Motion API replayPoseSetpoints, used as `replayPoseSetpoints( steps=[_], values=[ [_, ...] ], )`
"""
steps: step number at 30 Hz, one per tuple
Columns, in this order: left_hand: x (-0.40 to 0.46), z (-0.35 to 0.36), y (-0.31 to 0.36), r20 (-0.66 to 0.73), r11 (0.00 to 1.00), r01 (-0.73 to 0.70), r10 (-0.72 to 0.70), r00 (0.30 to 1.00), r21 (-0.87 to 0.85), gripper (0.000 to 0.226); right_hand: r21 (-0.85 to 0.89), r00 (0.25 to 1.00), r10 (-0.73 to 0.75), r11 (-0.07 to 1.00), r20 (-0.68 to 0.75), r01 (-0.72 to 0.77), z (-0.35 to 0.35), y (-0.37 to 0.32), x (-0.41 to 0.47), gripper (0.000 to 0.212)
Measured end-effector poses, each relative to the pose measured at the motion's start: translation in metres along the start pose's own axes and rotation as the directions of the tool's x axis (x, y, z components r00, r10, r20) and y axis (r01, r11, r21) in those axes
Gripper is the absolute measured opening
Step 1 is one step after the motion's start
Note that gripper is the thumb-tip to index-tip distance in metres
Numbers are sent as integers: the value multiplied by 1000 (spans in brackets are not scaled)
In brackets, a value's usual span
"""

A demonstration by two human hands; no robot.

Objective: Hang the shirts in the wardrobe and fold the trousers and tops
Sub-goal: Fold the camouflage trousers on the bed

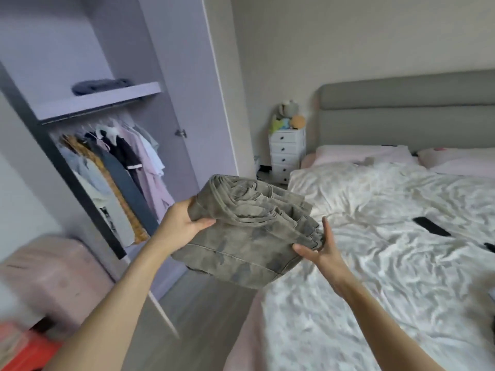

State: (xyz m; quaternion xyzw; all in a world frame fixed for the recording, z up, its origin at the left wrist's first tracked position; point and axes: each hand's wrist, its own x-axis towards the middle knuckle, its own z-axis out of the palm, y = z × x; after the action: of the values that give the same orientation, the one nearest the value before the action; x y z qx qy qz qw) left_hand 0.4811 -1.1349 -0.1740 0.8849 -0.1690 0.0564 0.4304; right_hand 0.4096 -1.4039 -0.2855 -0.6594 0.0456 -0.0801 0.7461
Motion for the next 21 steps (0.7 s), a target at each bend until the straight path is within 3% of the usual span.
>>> replayPoseSetpoints(
  steps=[2,3,5,6,8,11,13,15,18,21],
  values=[
    [-1,-44,-17,-64,975,-69,84,994,213,36,-113,984,-165,979,64,171,58,-11,16,115],
    [-2,-63,-24,-65,942,-94,121,991,322,39,-257,957,-242,926,161,277,87,-15,26,121],
    [0,-105,-44,-63,851,-146,205,977,504,41,-496,860,-327,712,391,497,157,-25,44,126],
    [0,-120,-54,-44,799,-193,264,964,570,42,-535,831,-315,649,458,541,187,-28,51,127],
    [-2,-152,-75,7,711,-290,372,928,640,43,-461,813,-303,702,498,544,245,-31,61,121],
    [-4,-188,-104,-24,649,-306,447,894,696,45,-319,824,-377,789,423,525,301,-25,69,78],
    [0,-214,-127,-109,599,-251,499,860,760,45,-365,825,-435,748,361,554,336,-21,77,61],
    [7,-229,-147,-212,571,-177,548,809,801,44,-394,777,-544,670,316,629,363,-19,88,49],
    [21,-242,-173,-387,646,-66,532,753,761,42,-421,703,-656,575,275,702,393,-23,115,42],
    [48,-243,-196,-525,761,28,419,741,648,55,-405,720,-668,615,187,676,399,-28,152,37]
  ],
)
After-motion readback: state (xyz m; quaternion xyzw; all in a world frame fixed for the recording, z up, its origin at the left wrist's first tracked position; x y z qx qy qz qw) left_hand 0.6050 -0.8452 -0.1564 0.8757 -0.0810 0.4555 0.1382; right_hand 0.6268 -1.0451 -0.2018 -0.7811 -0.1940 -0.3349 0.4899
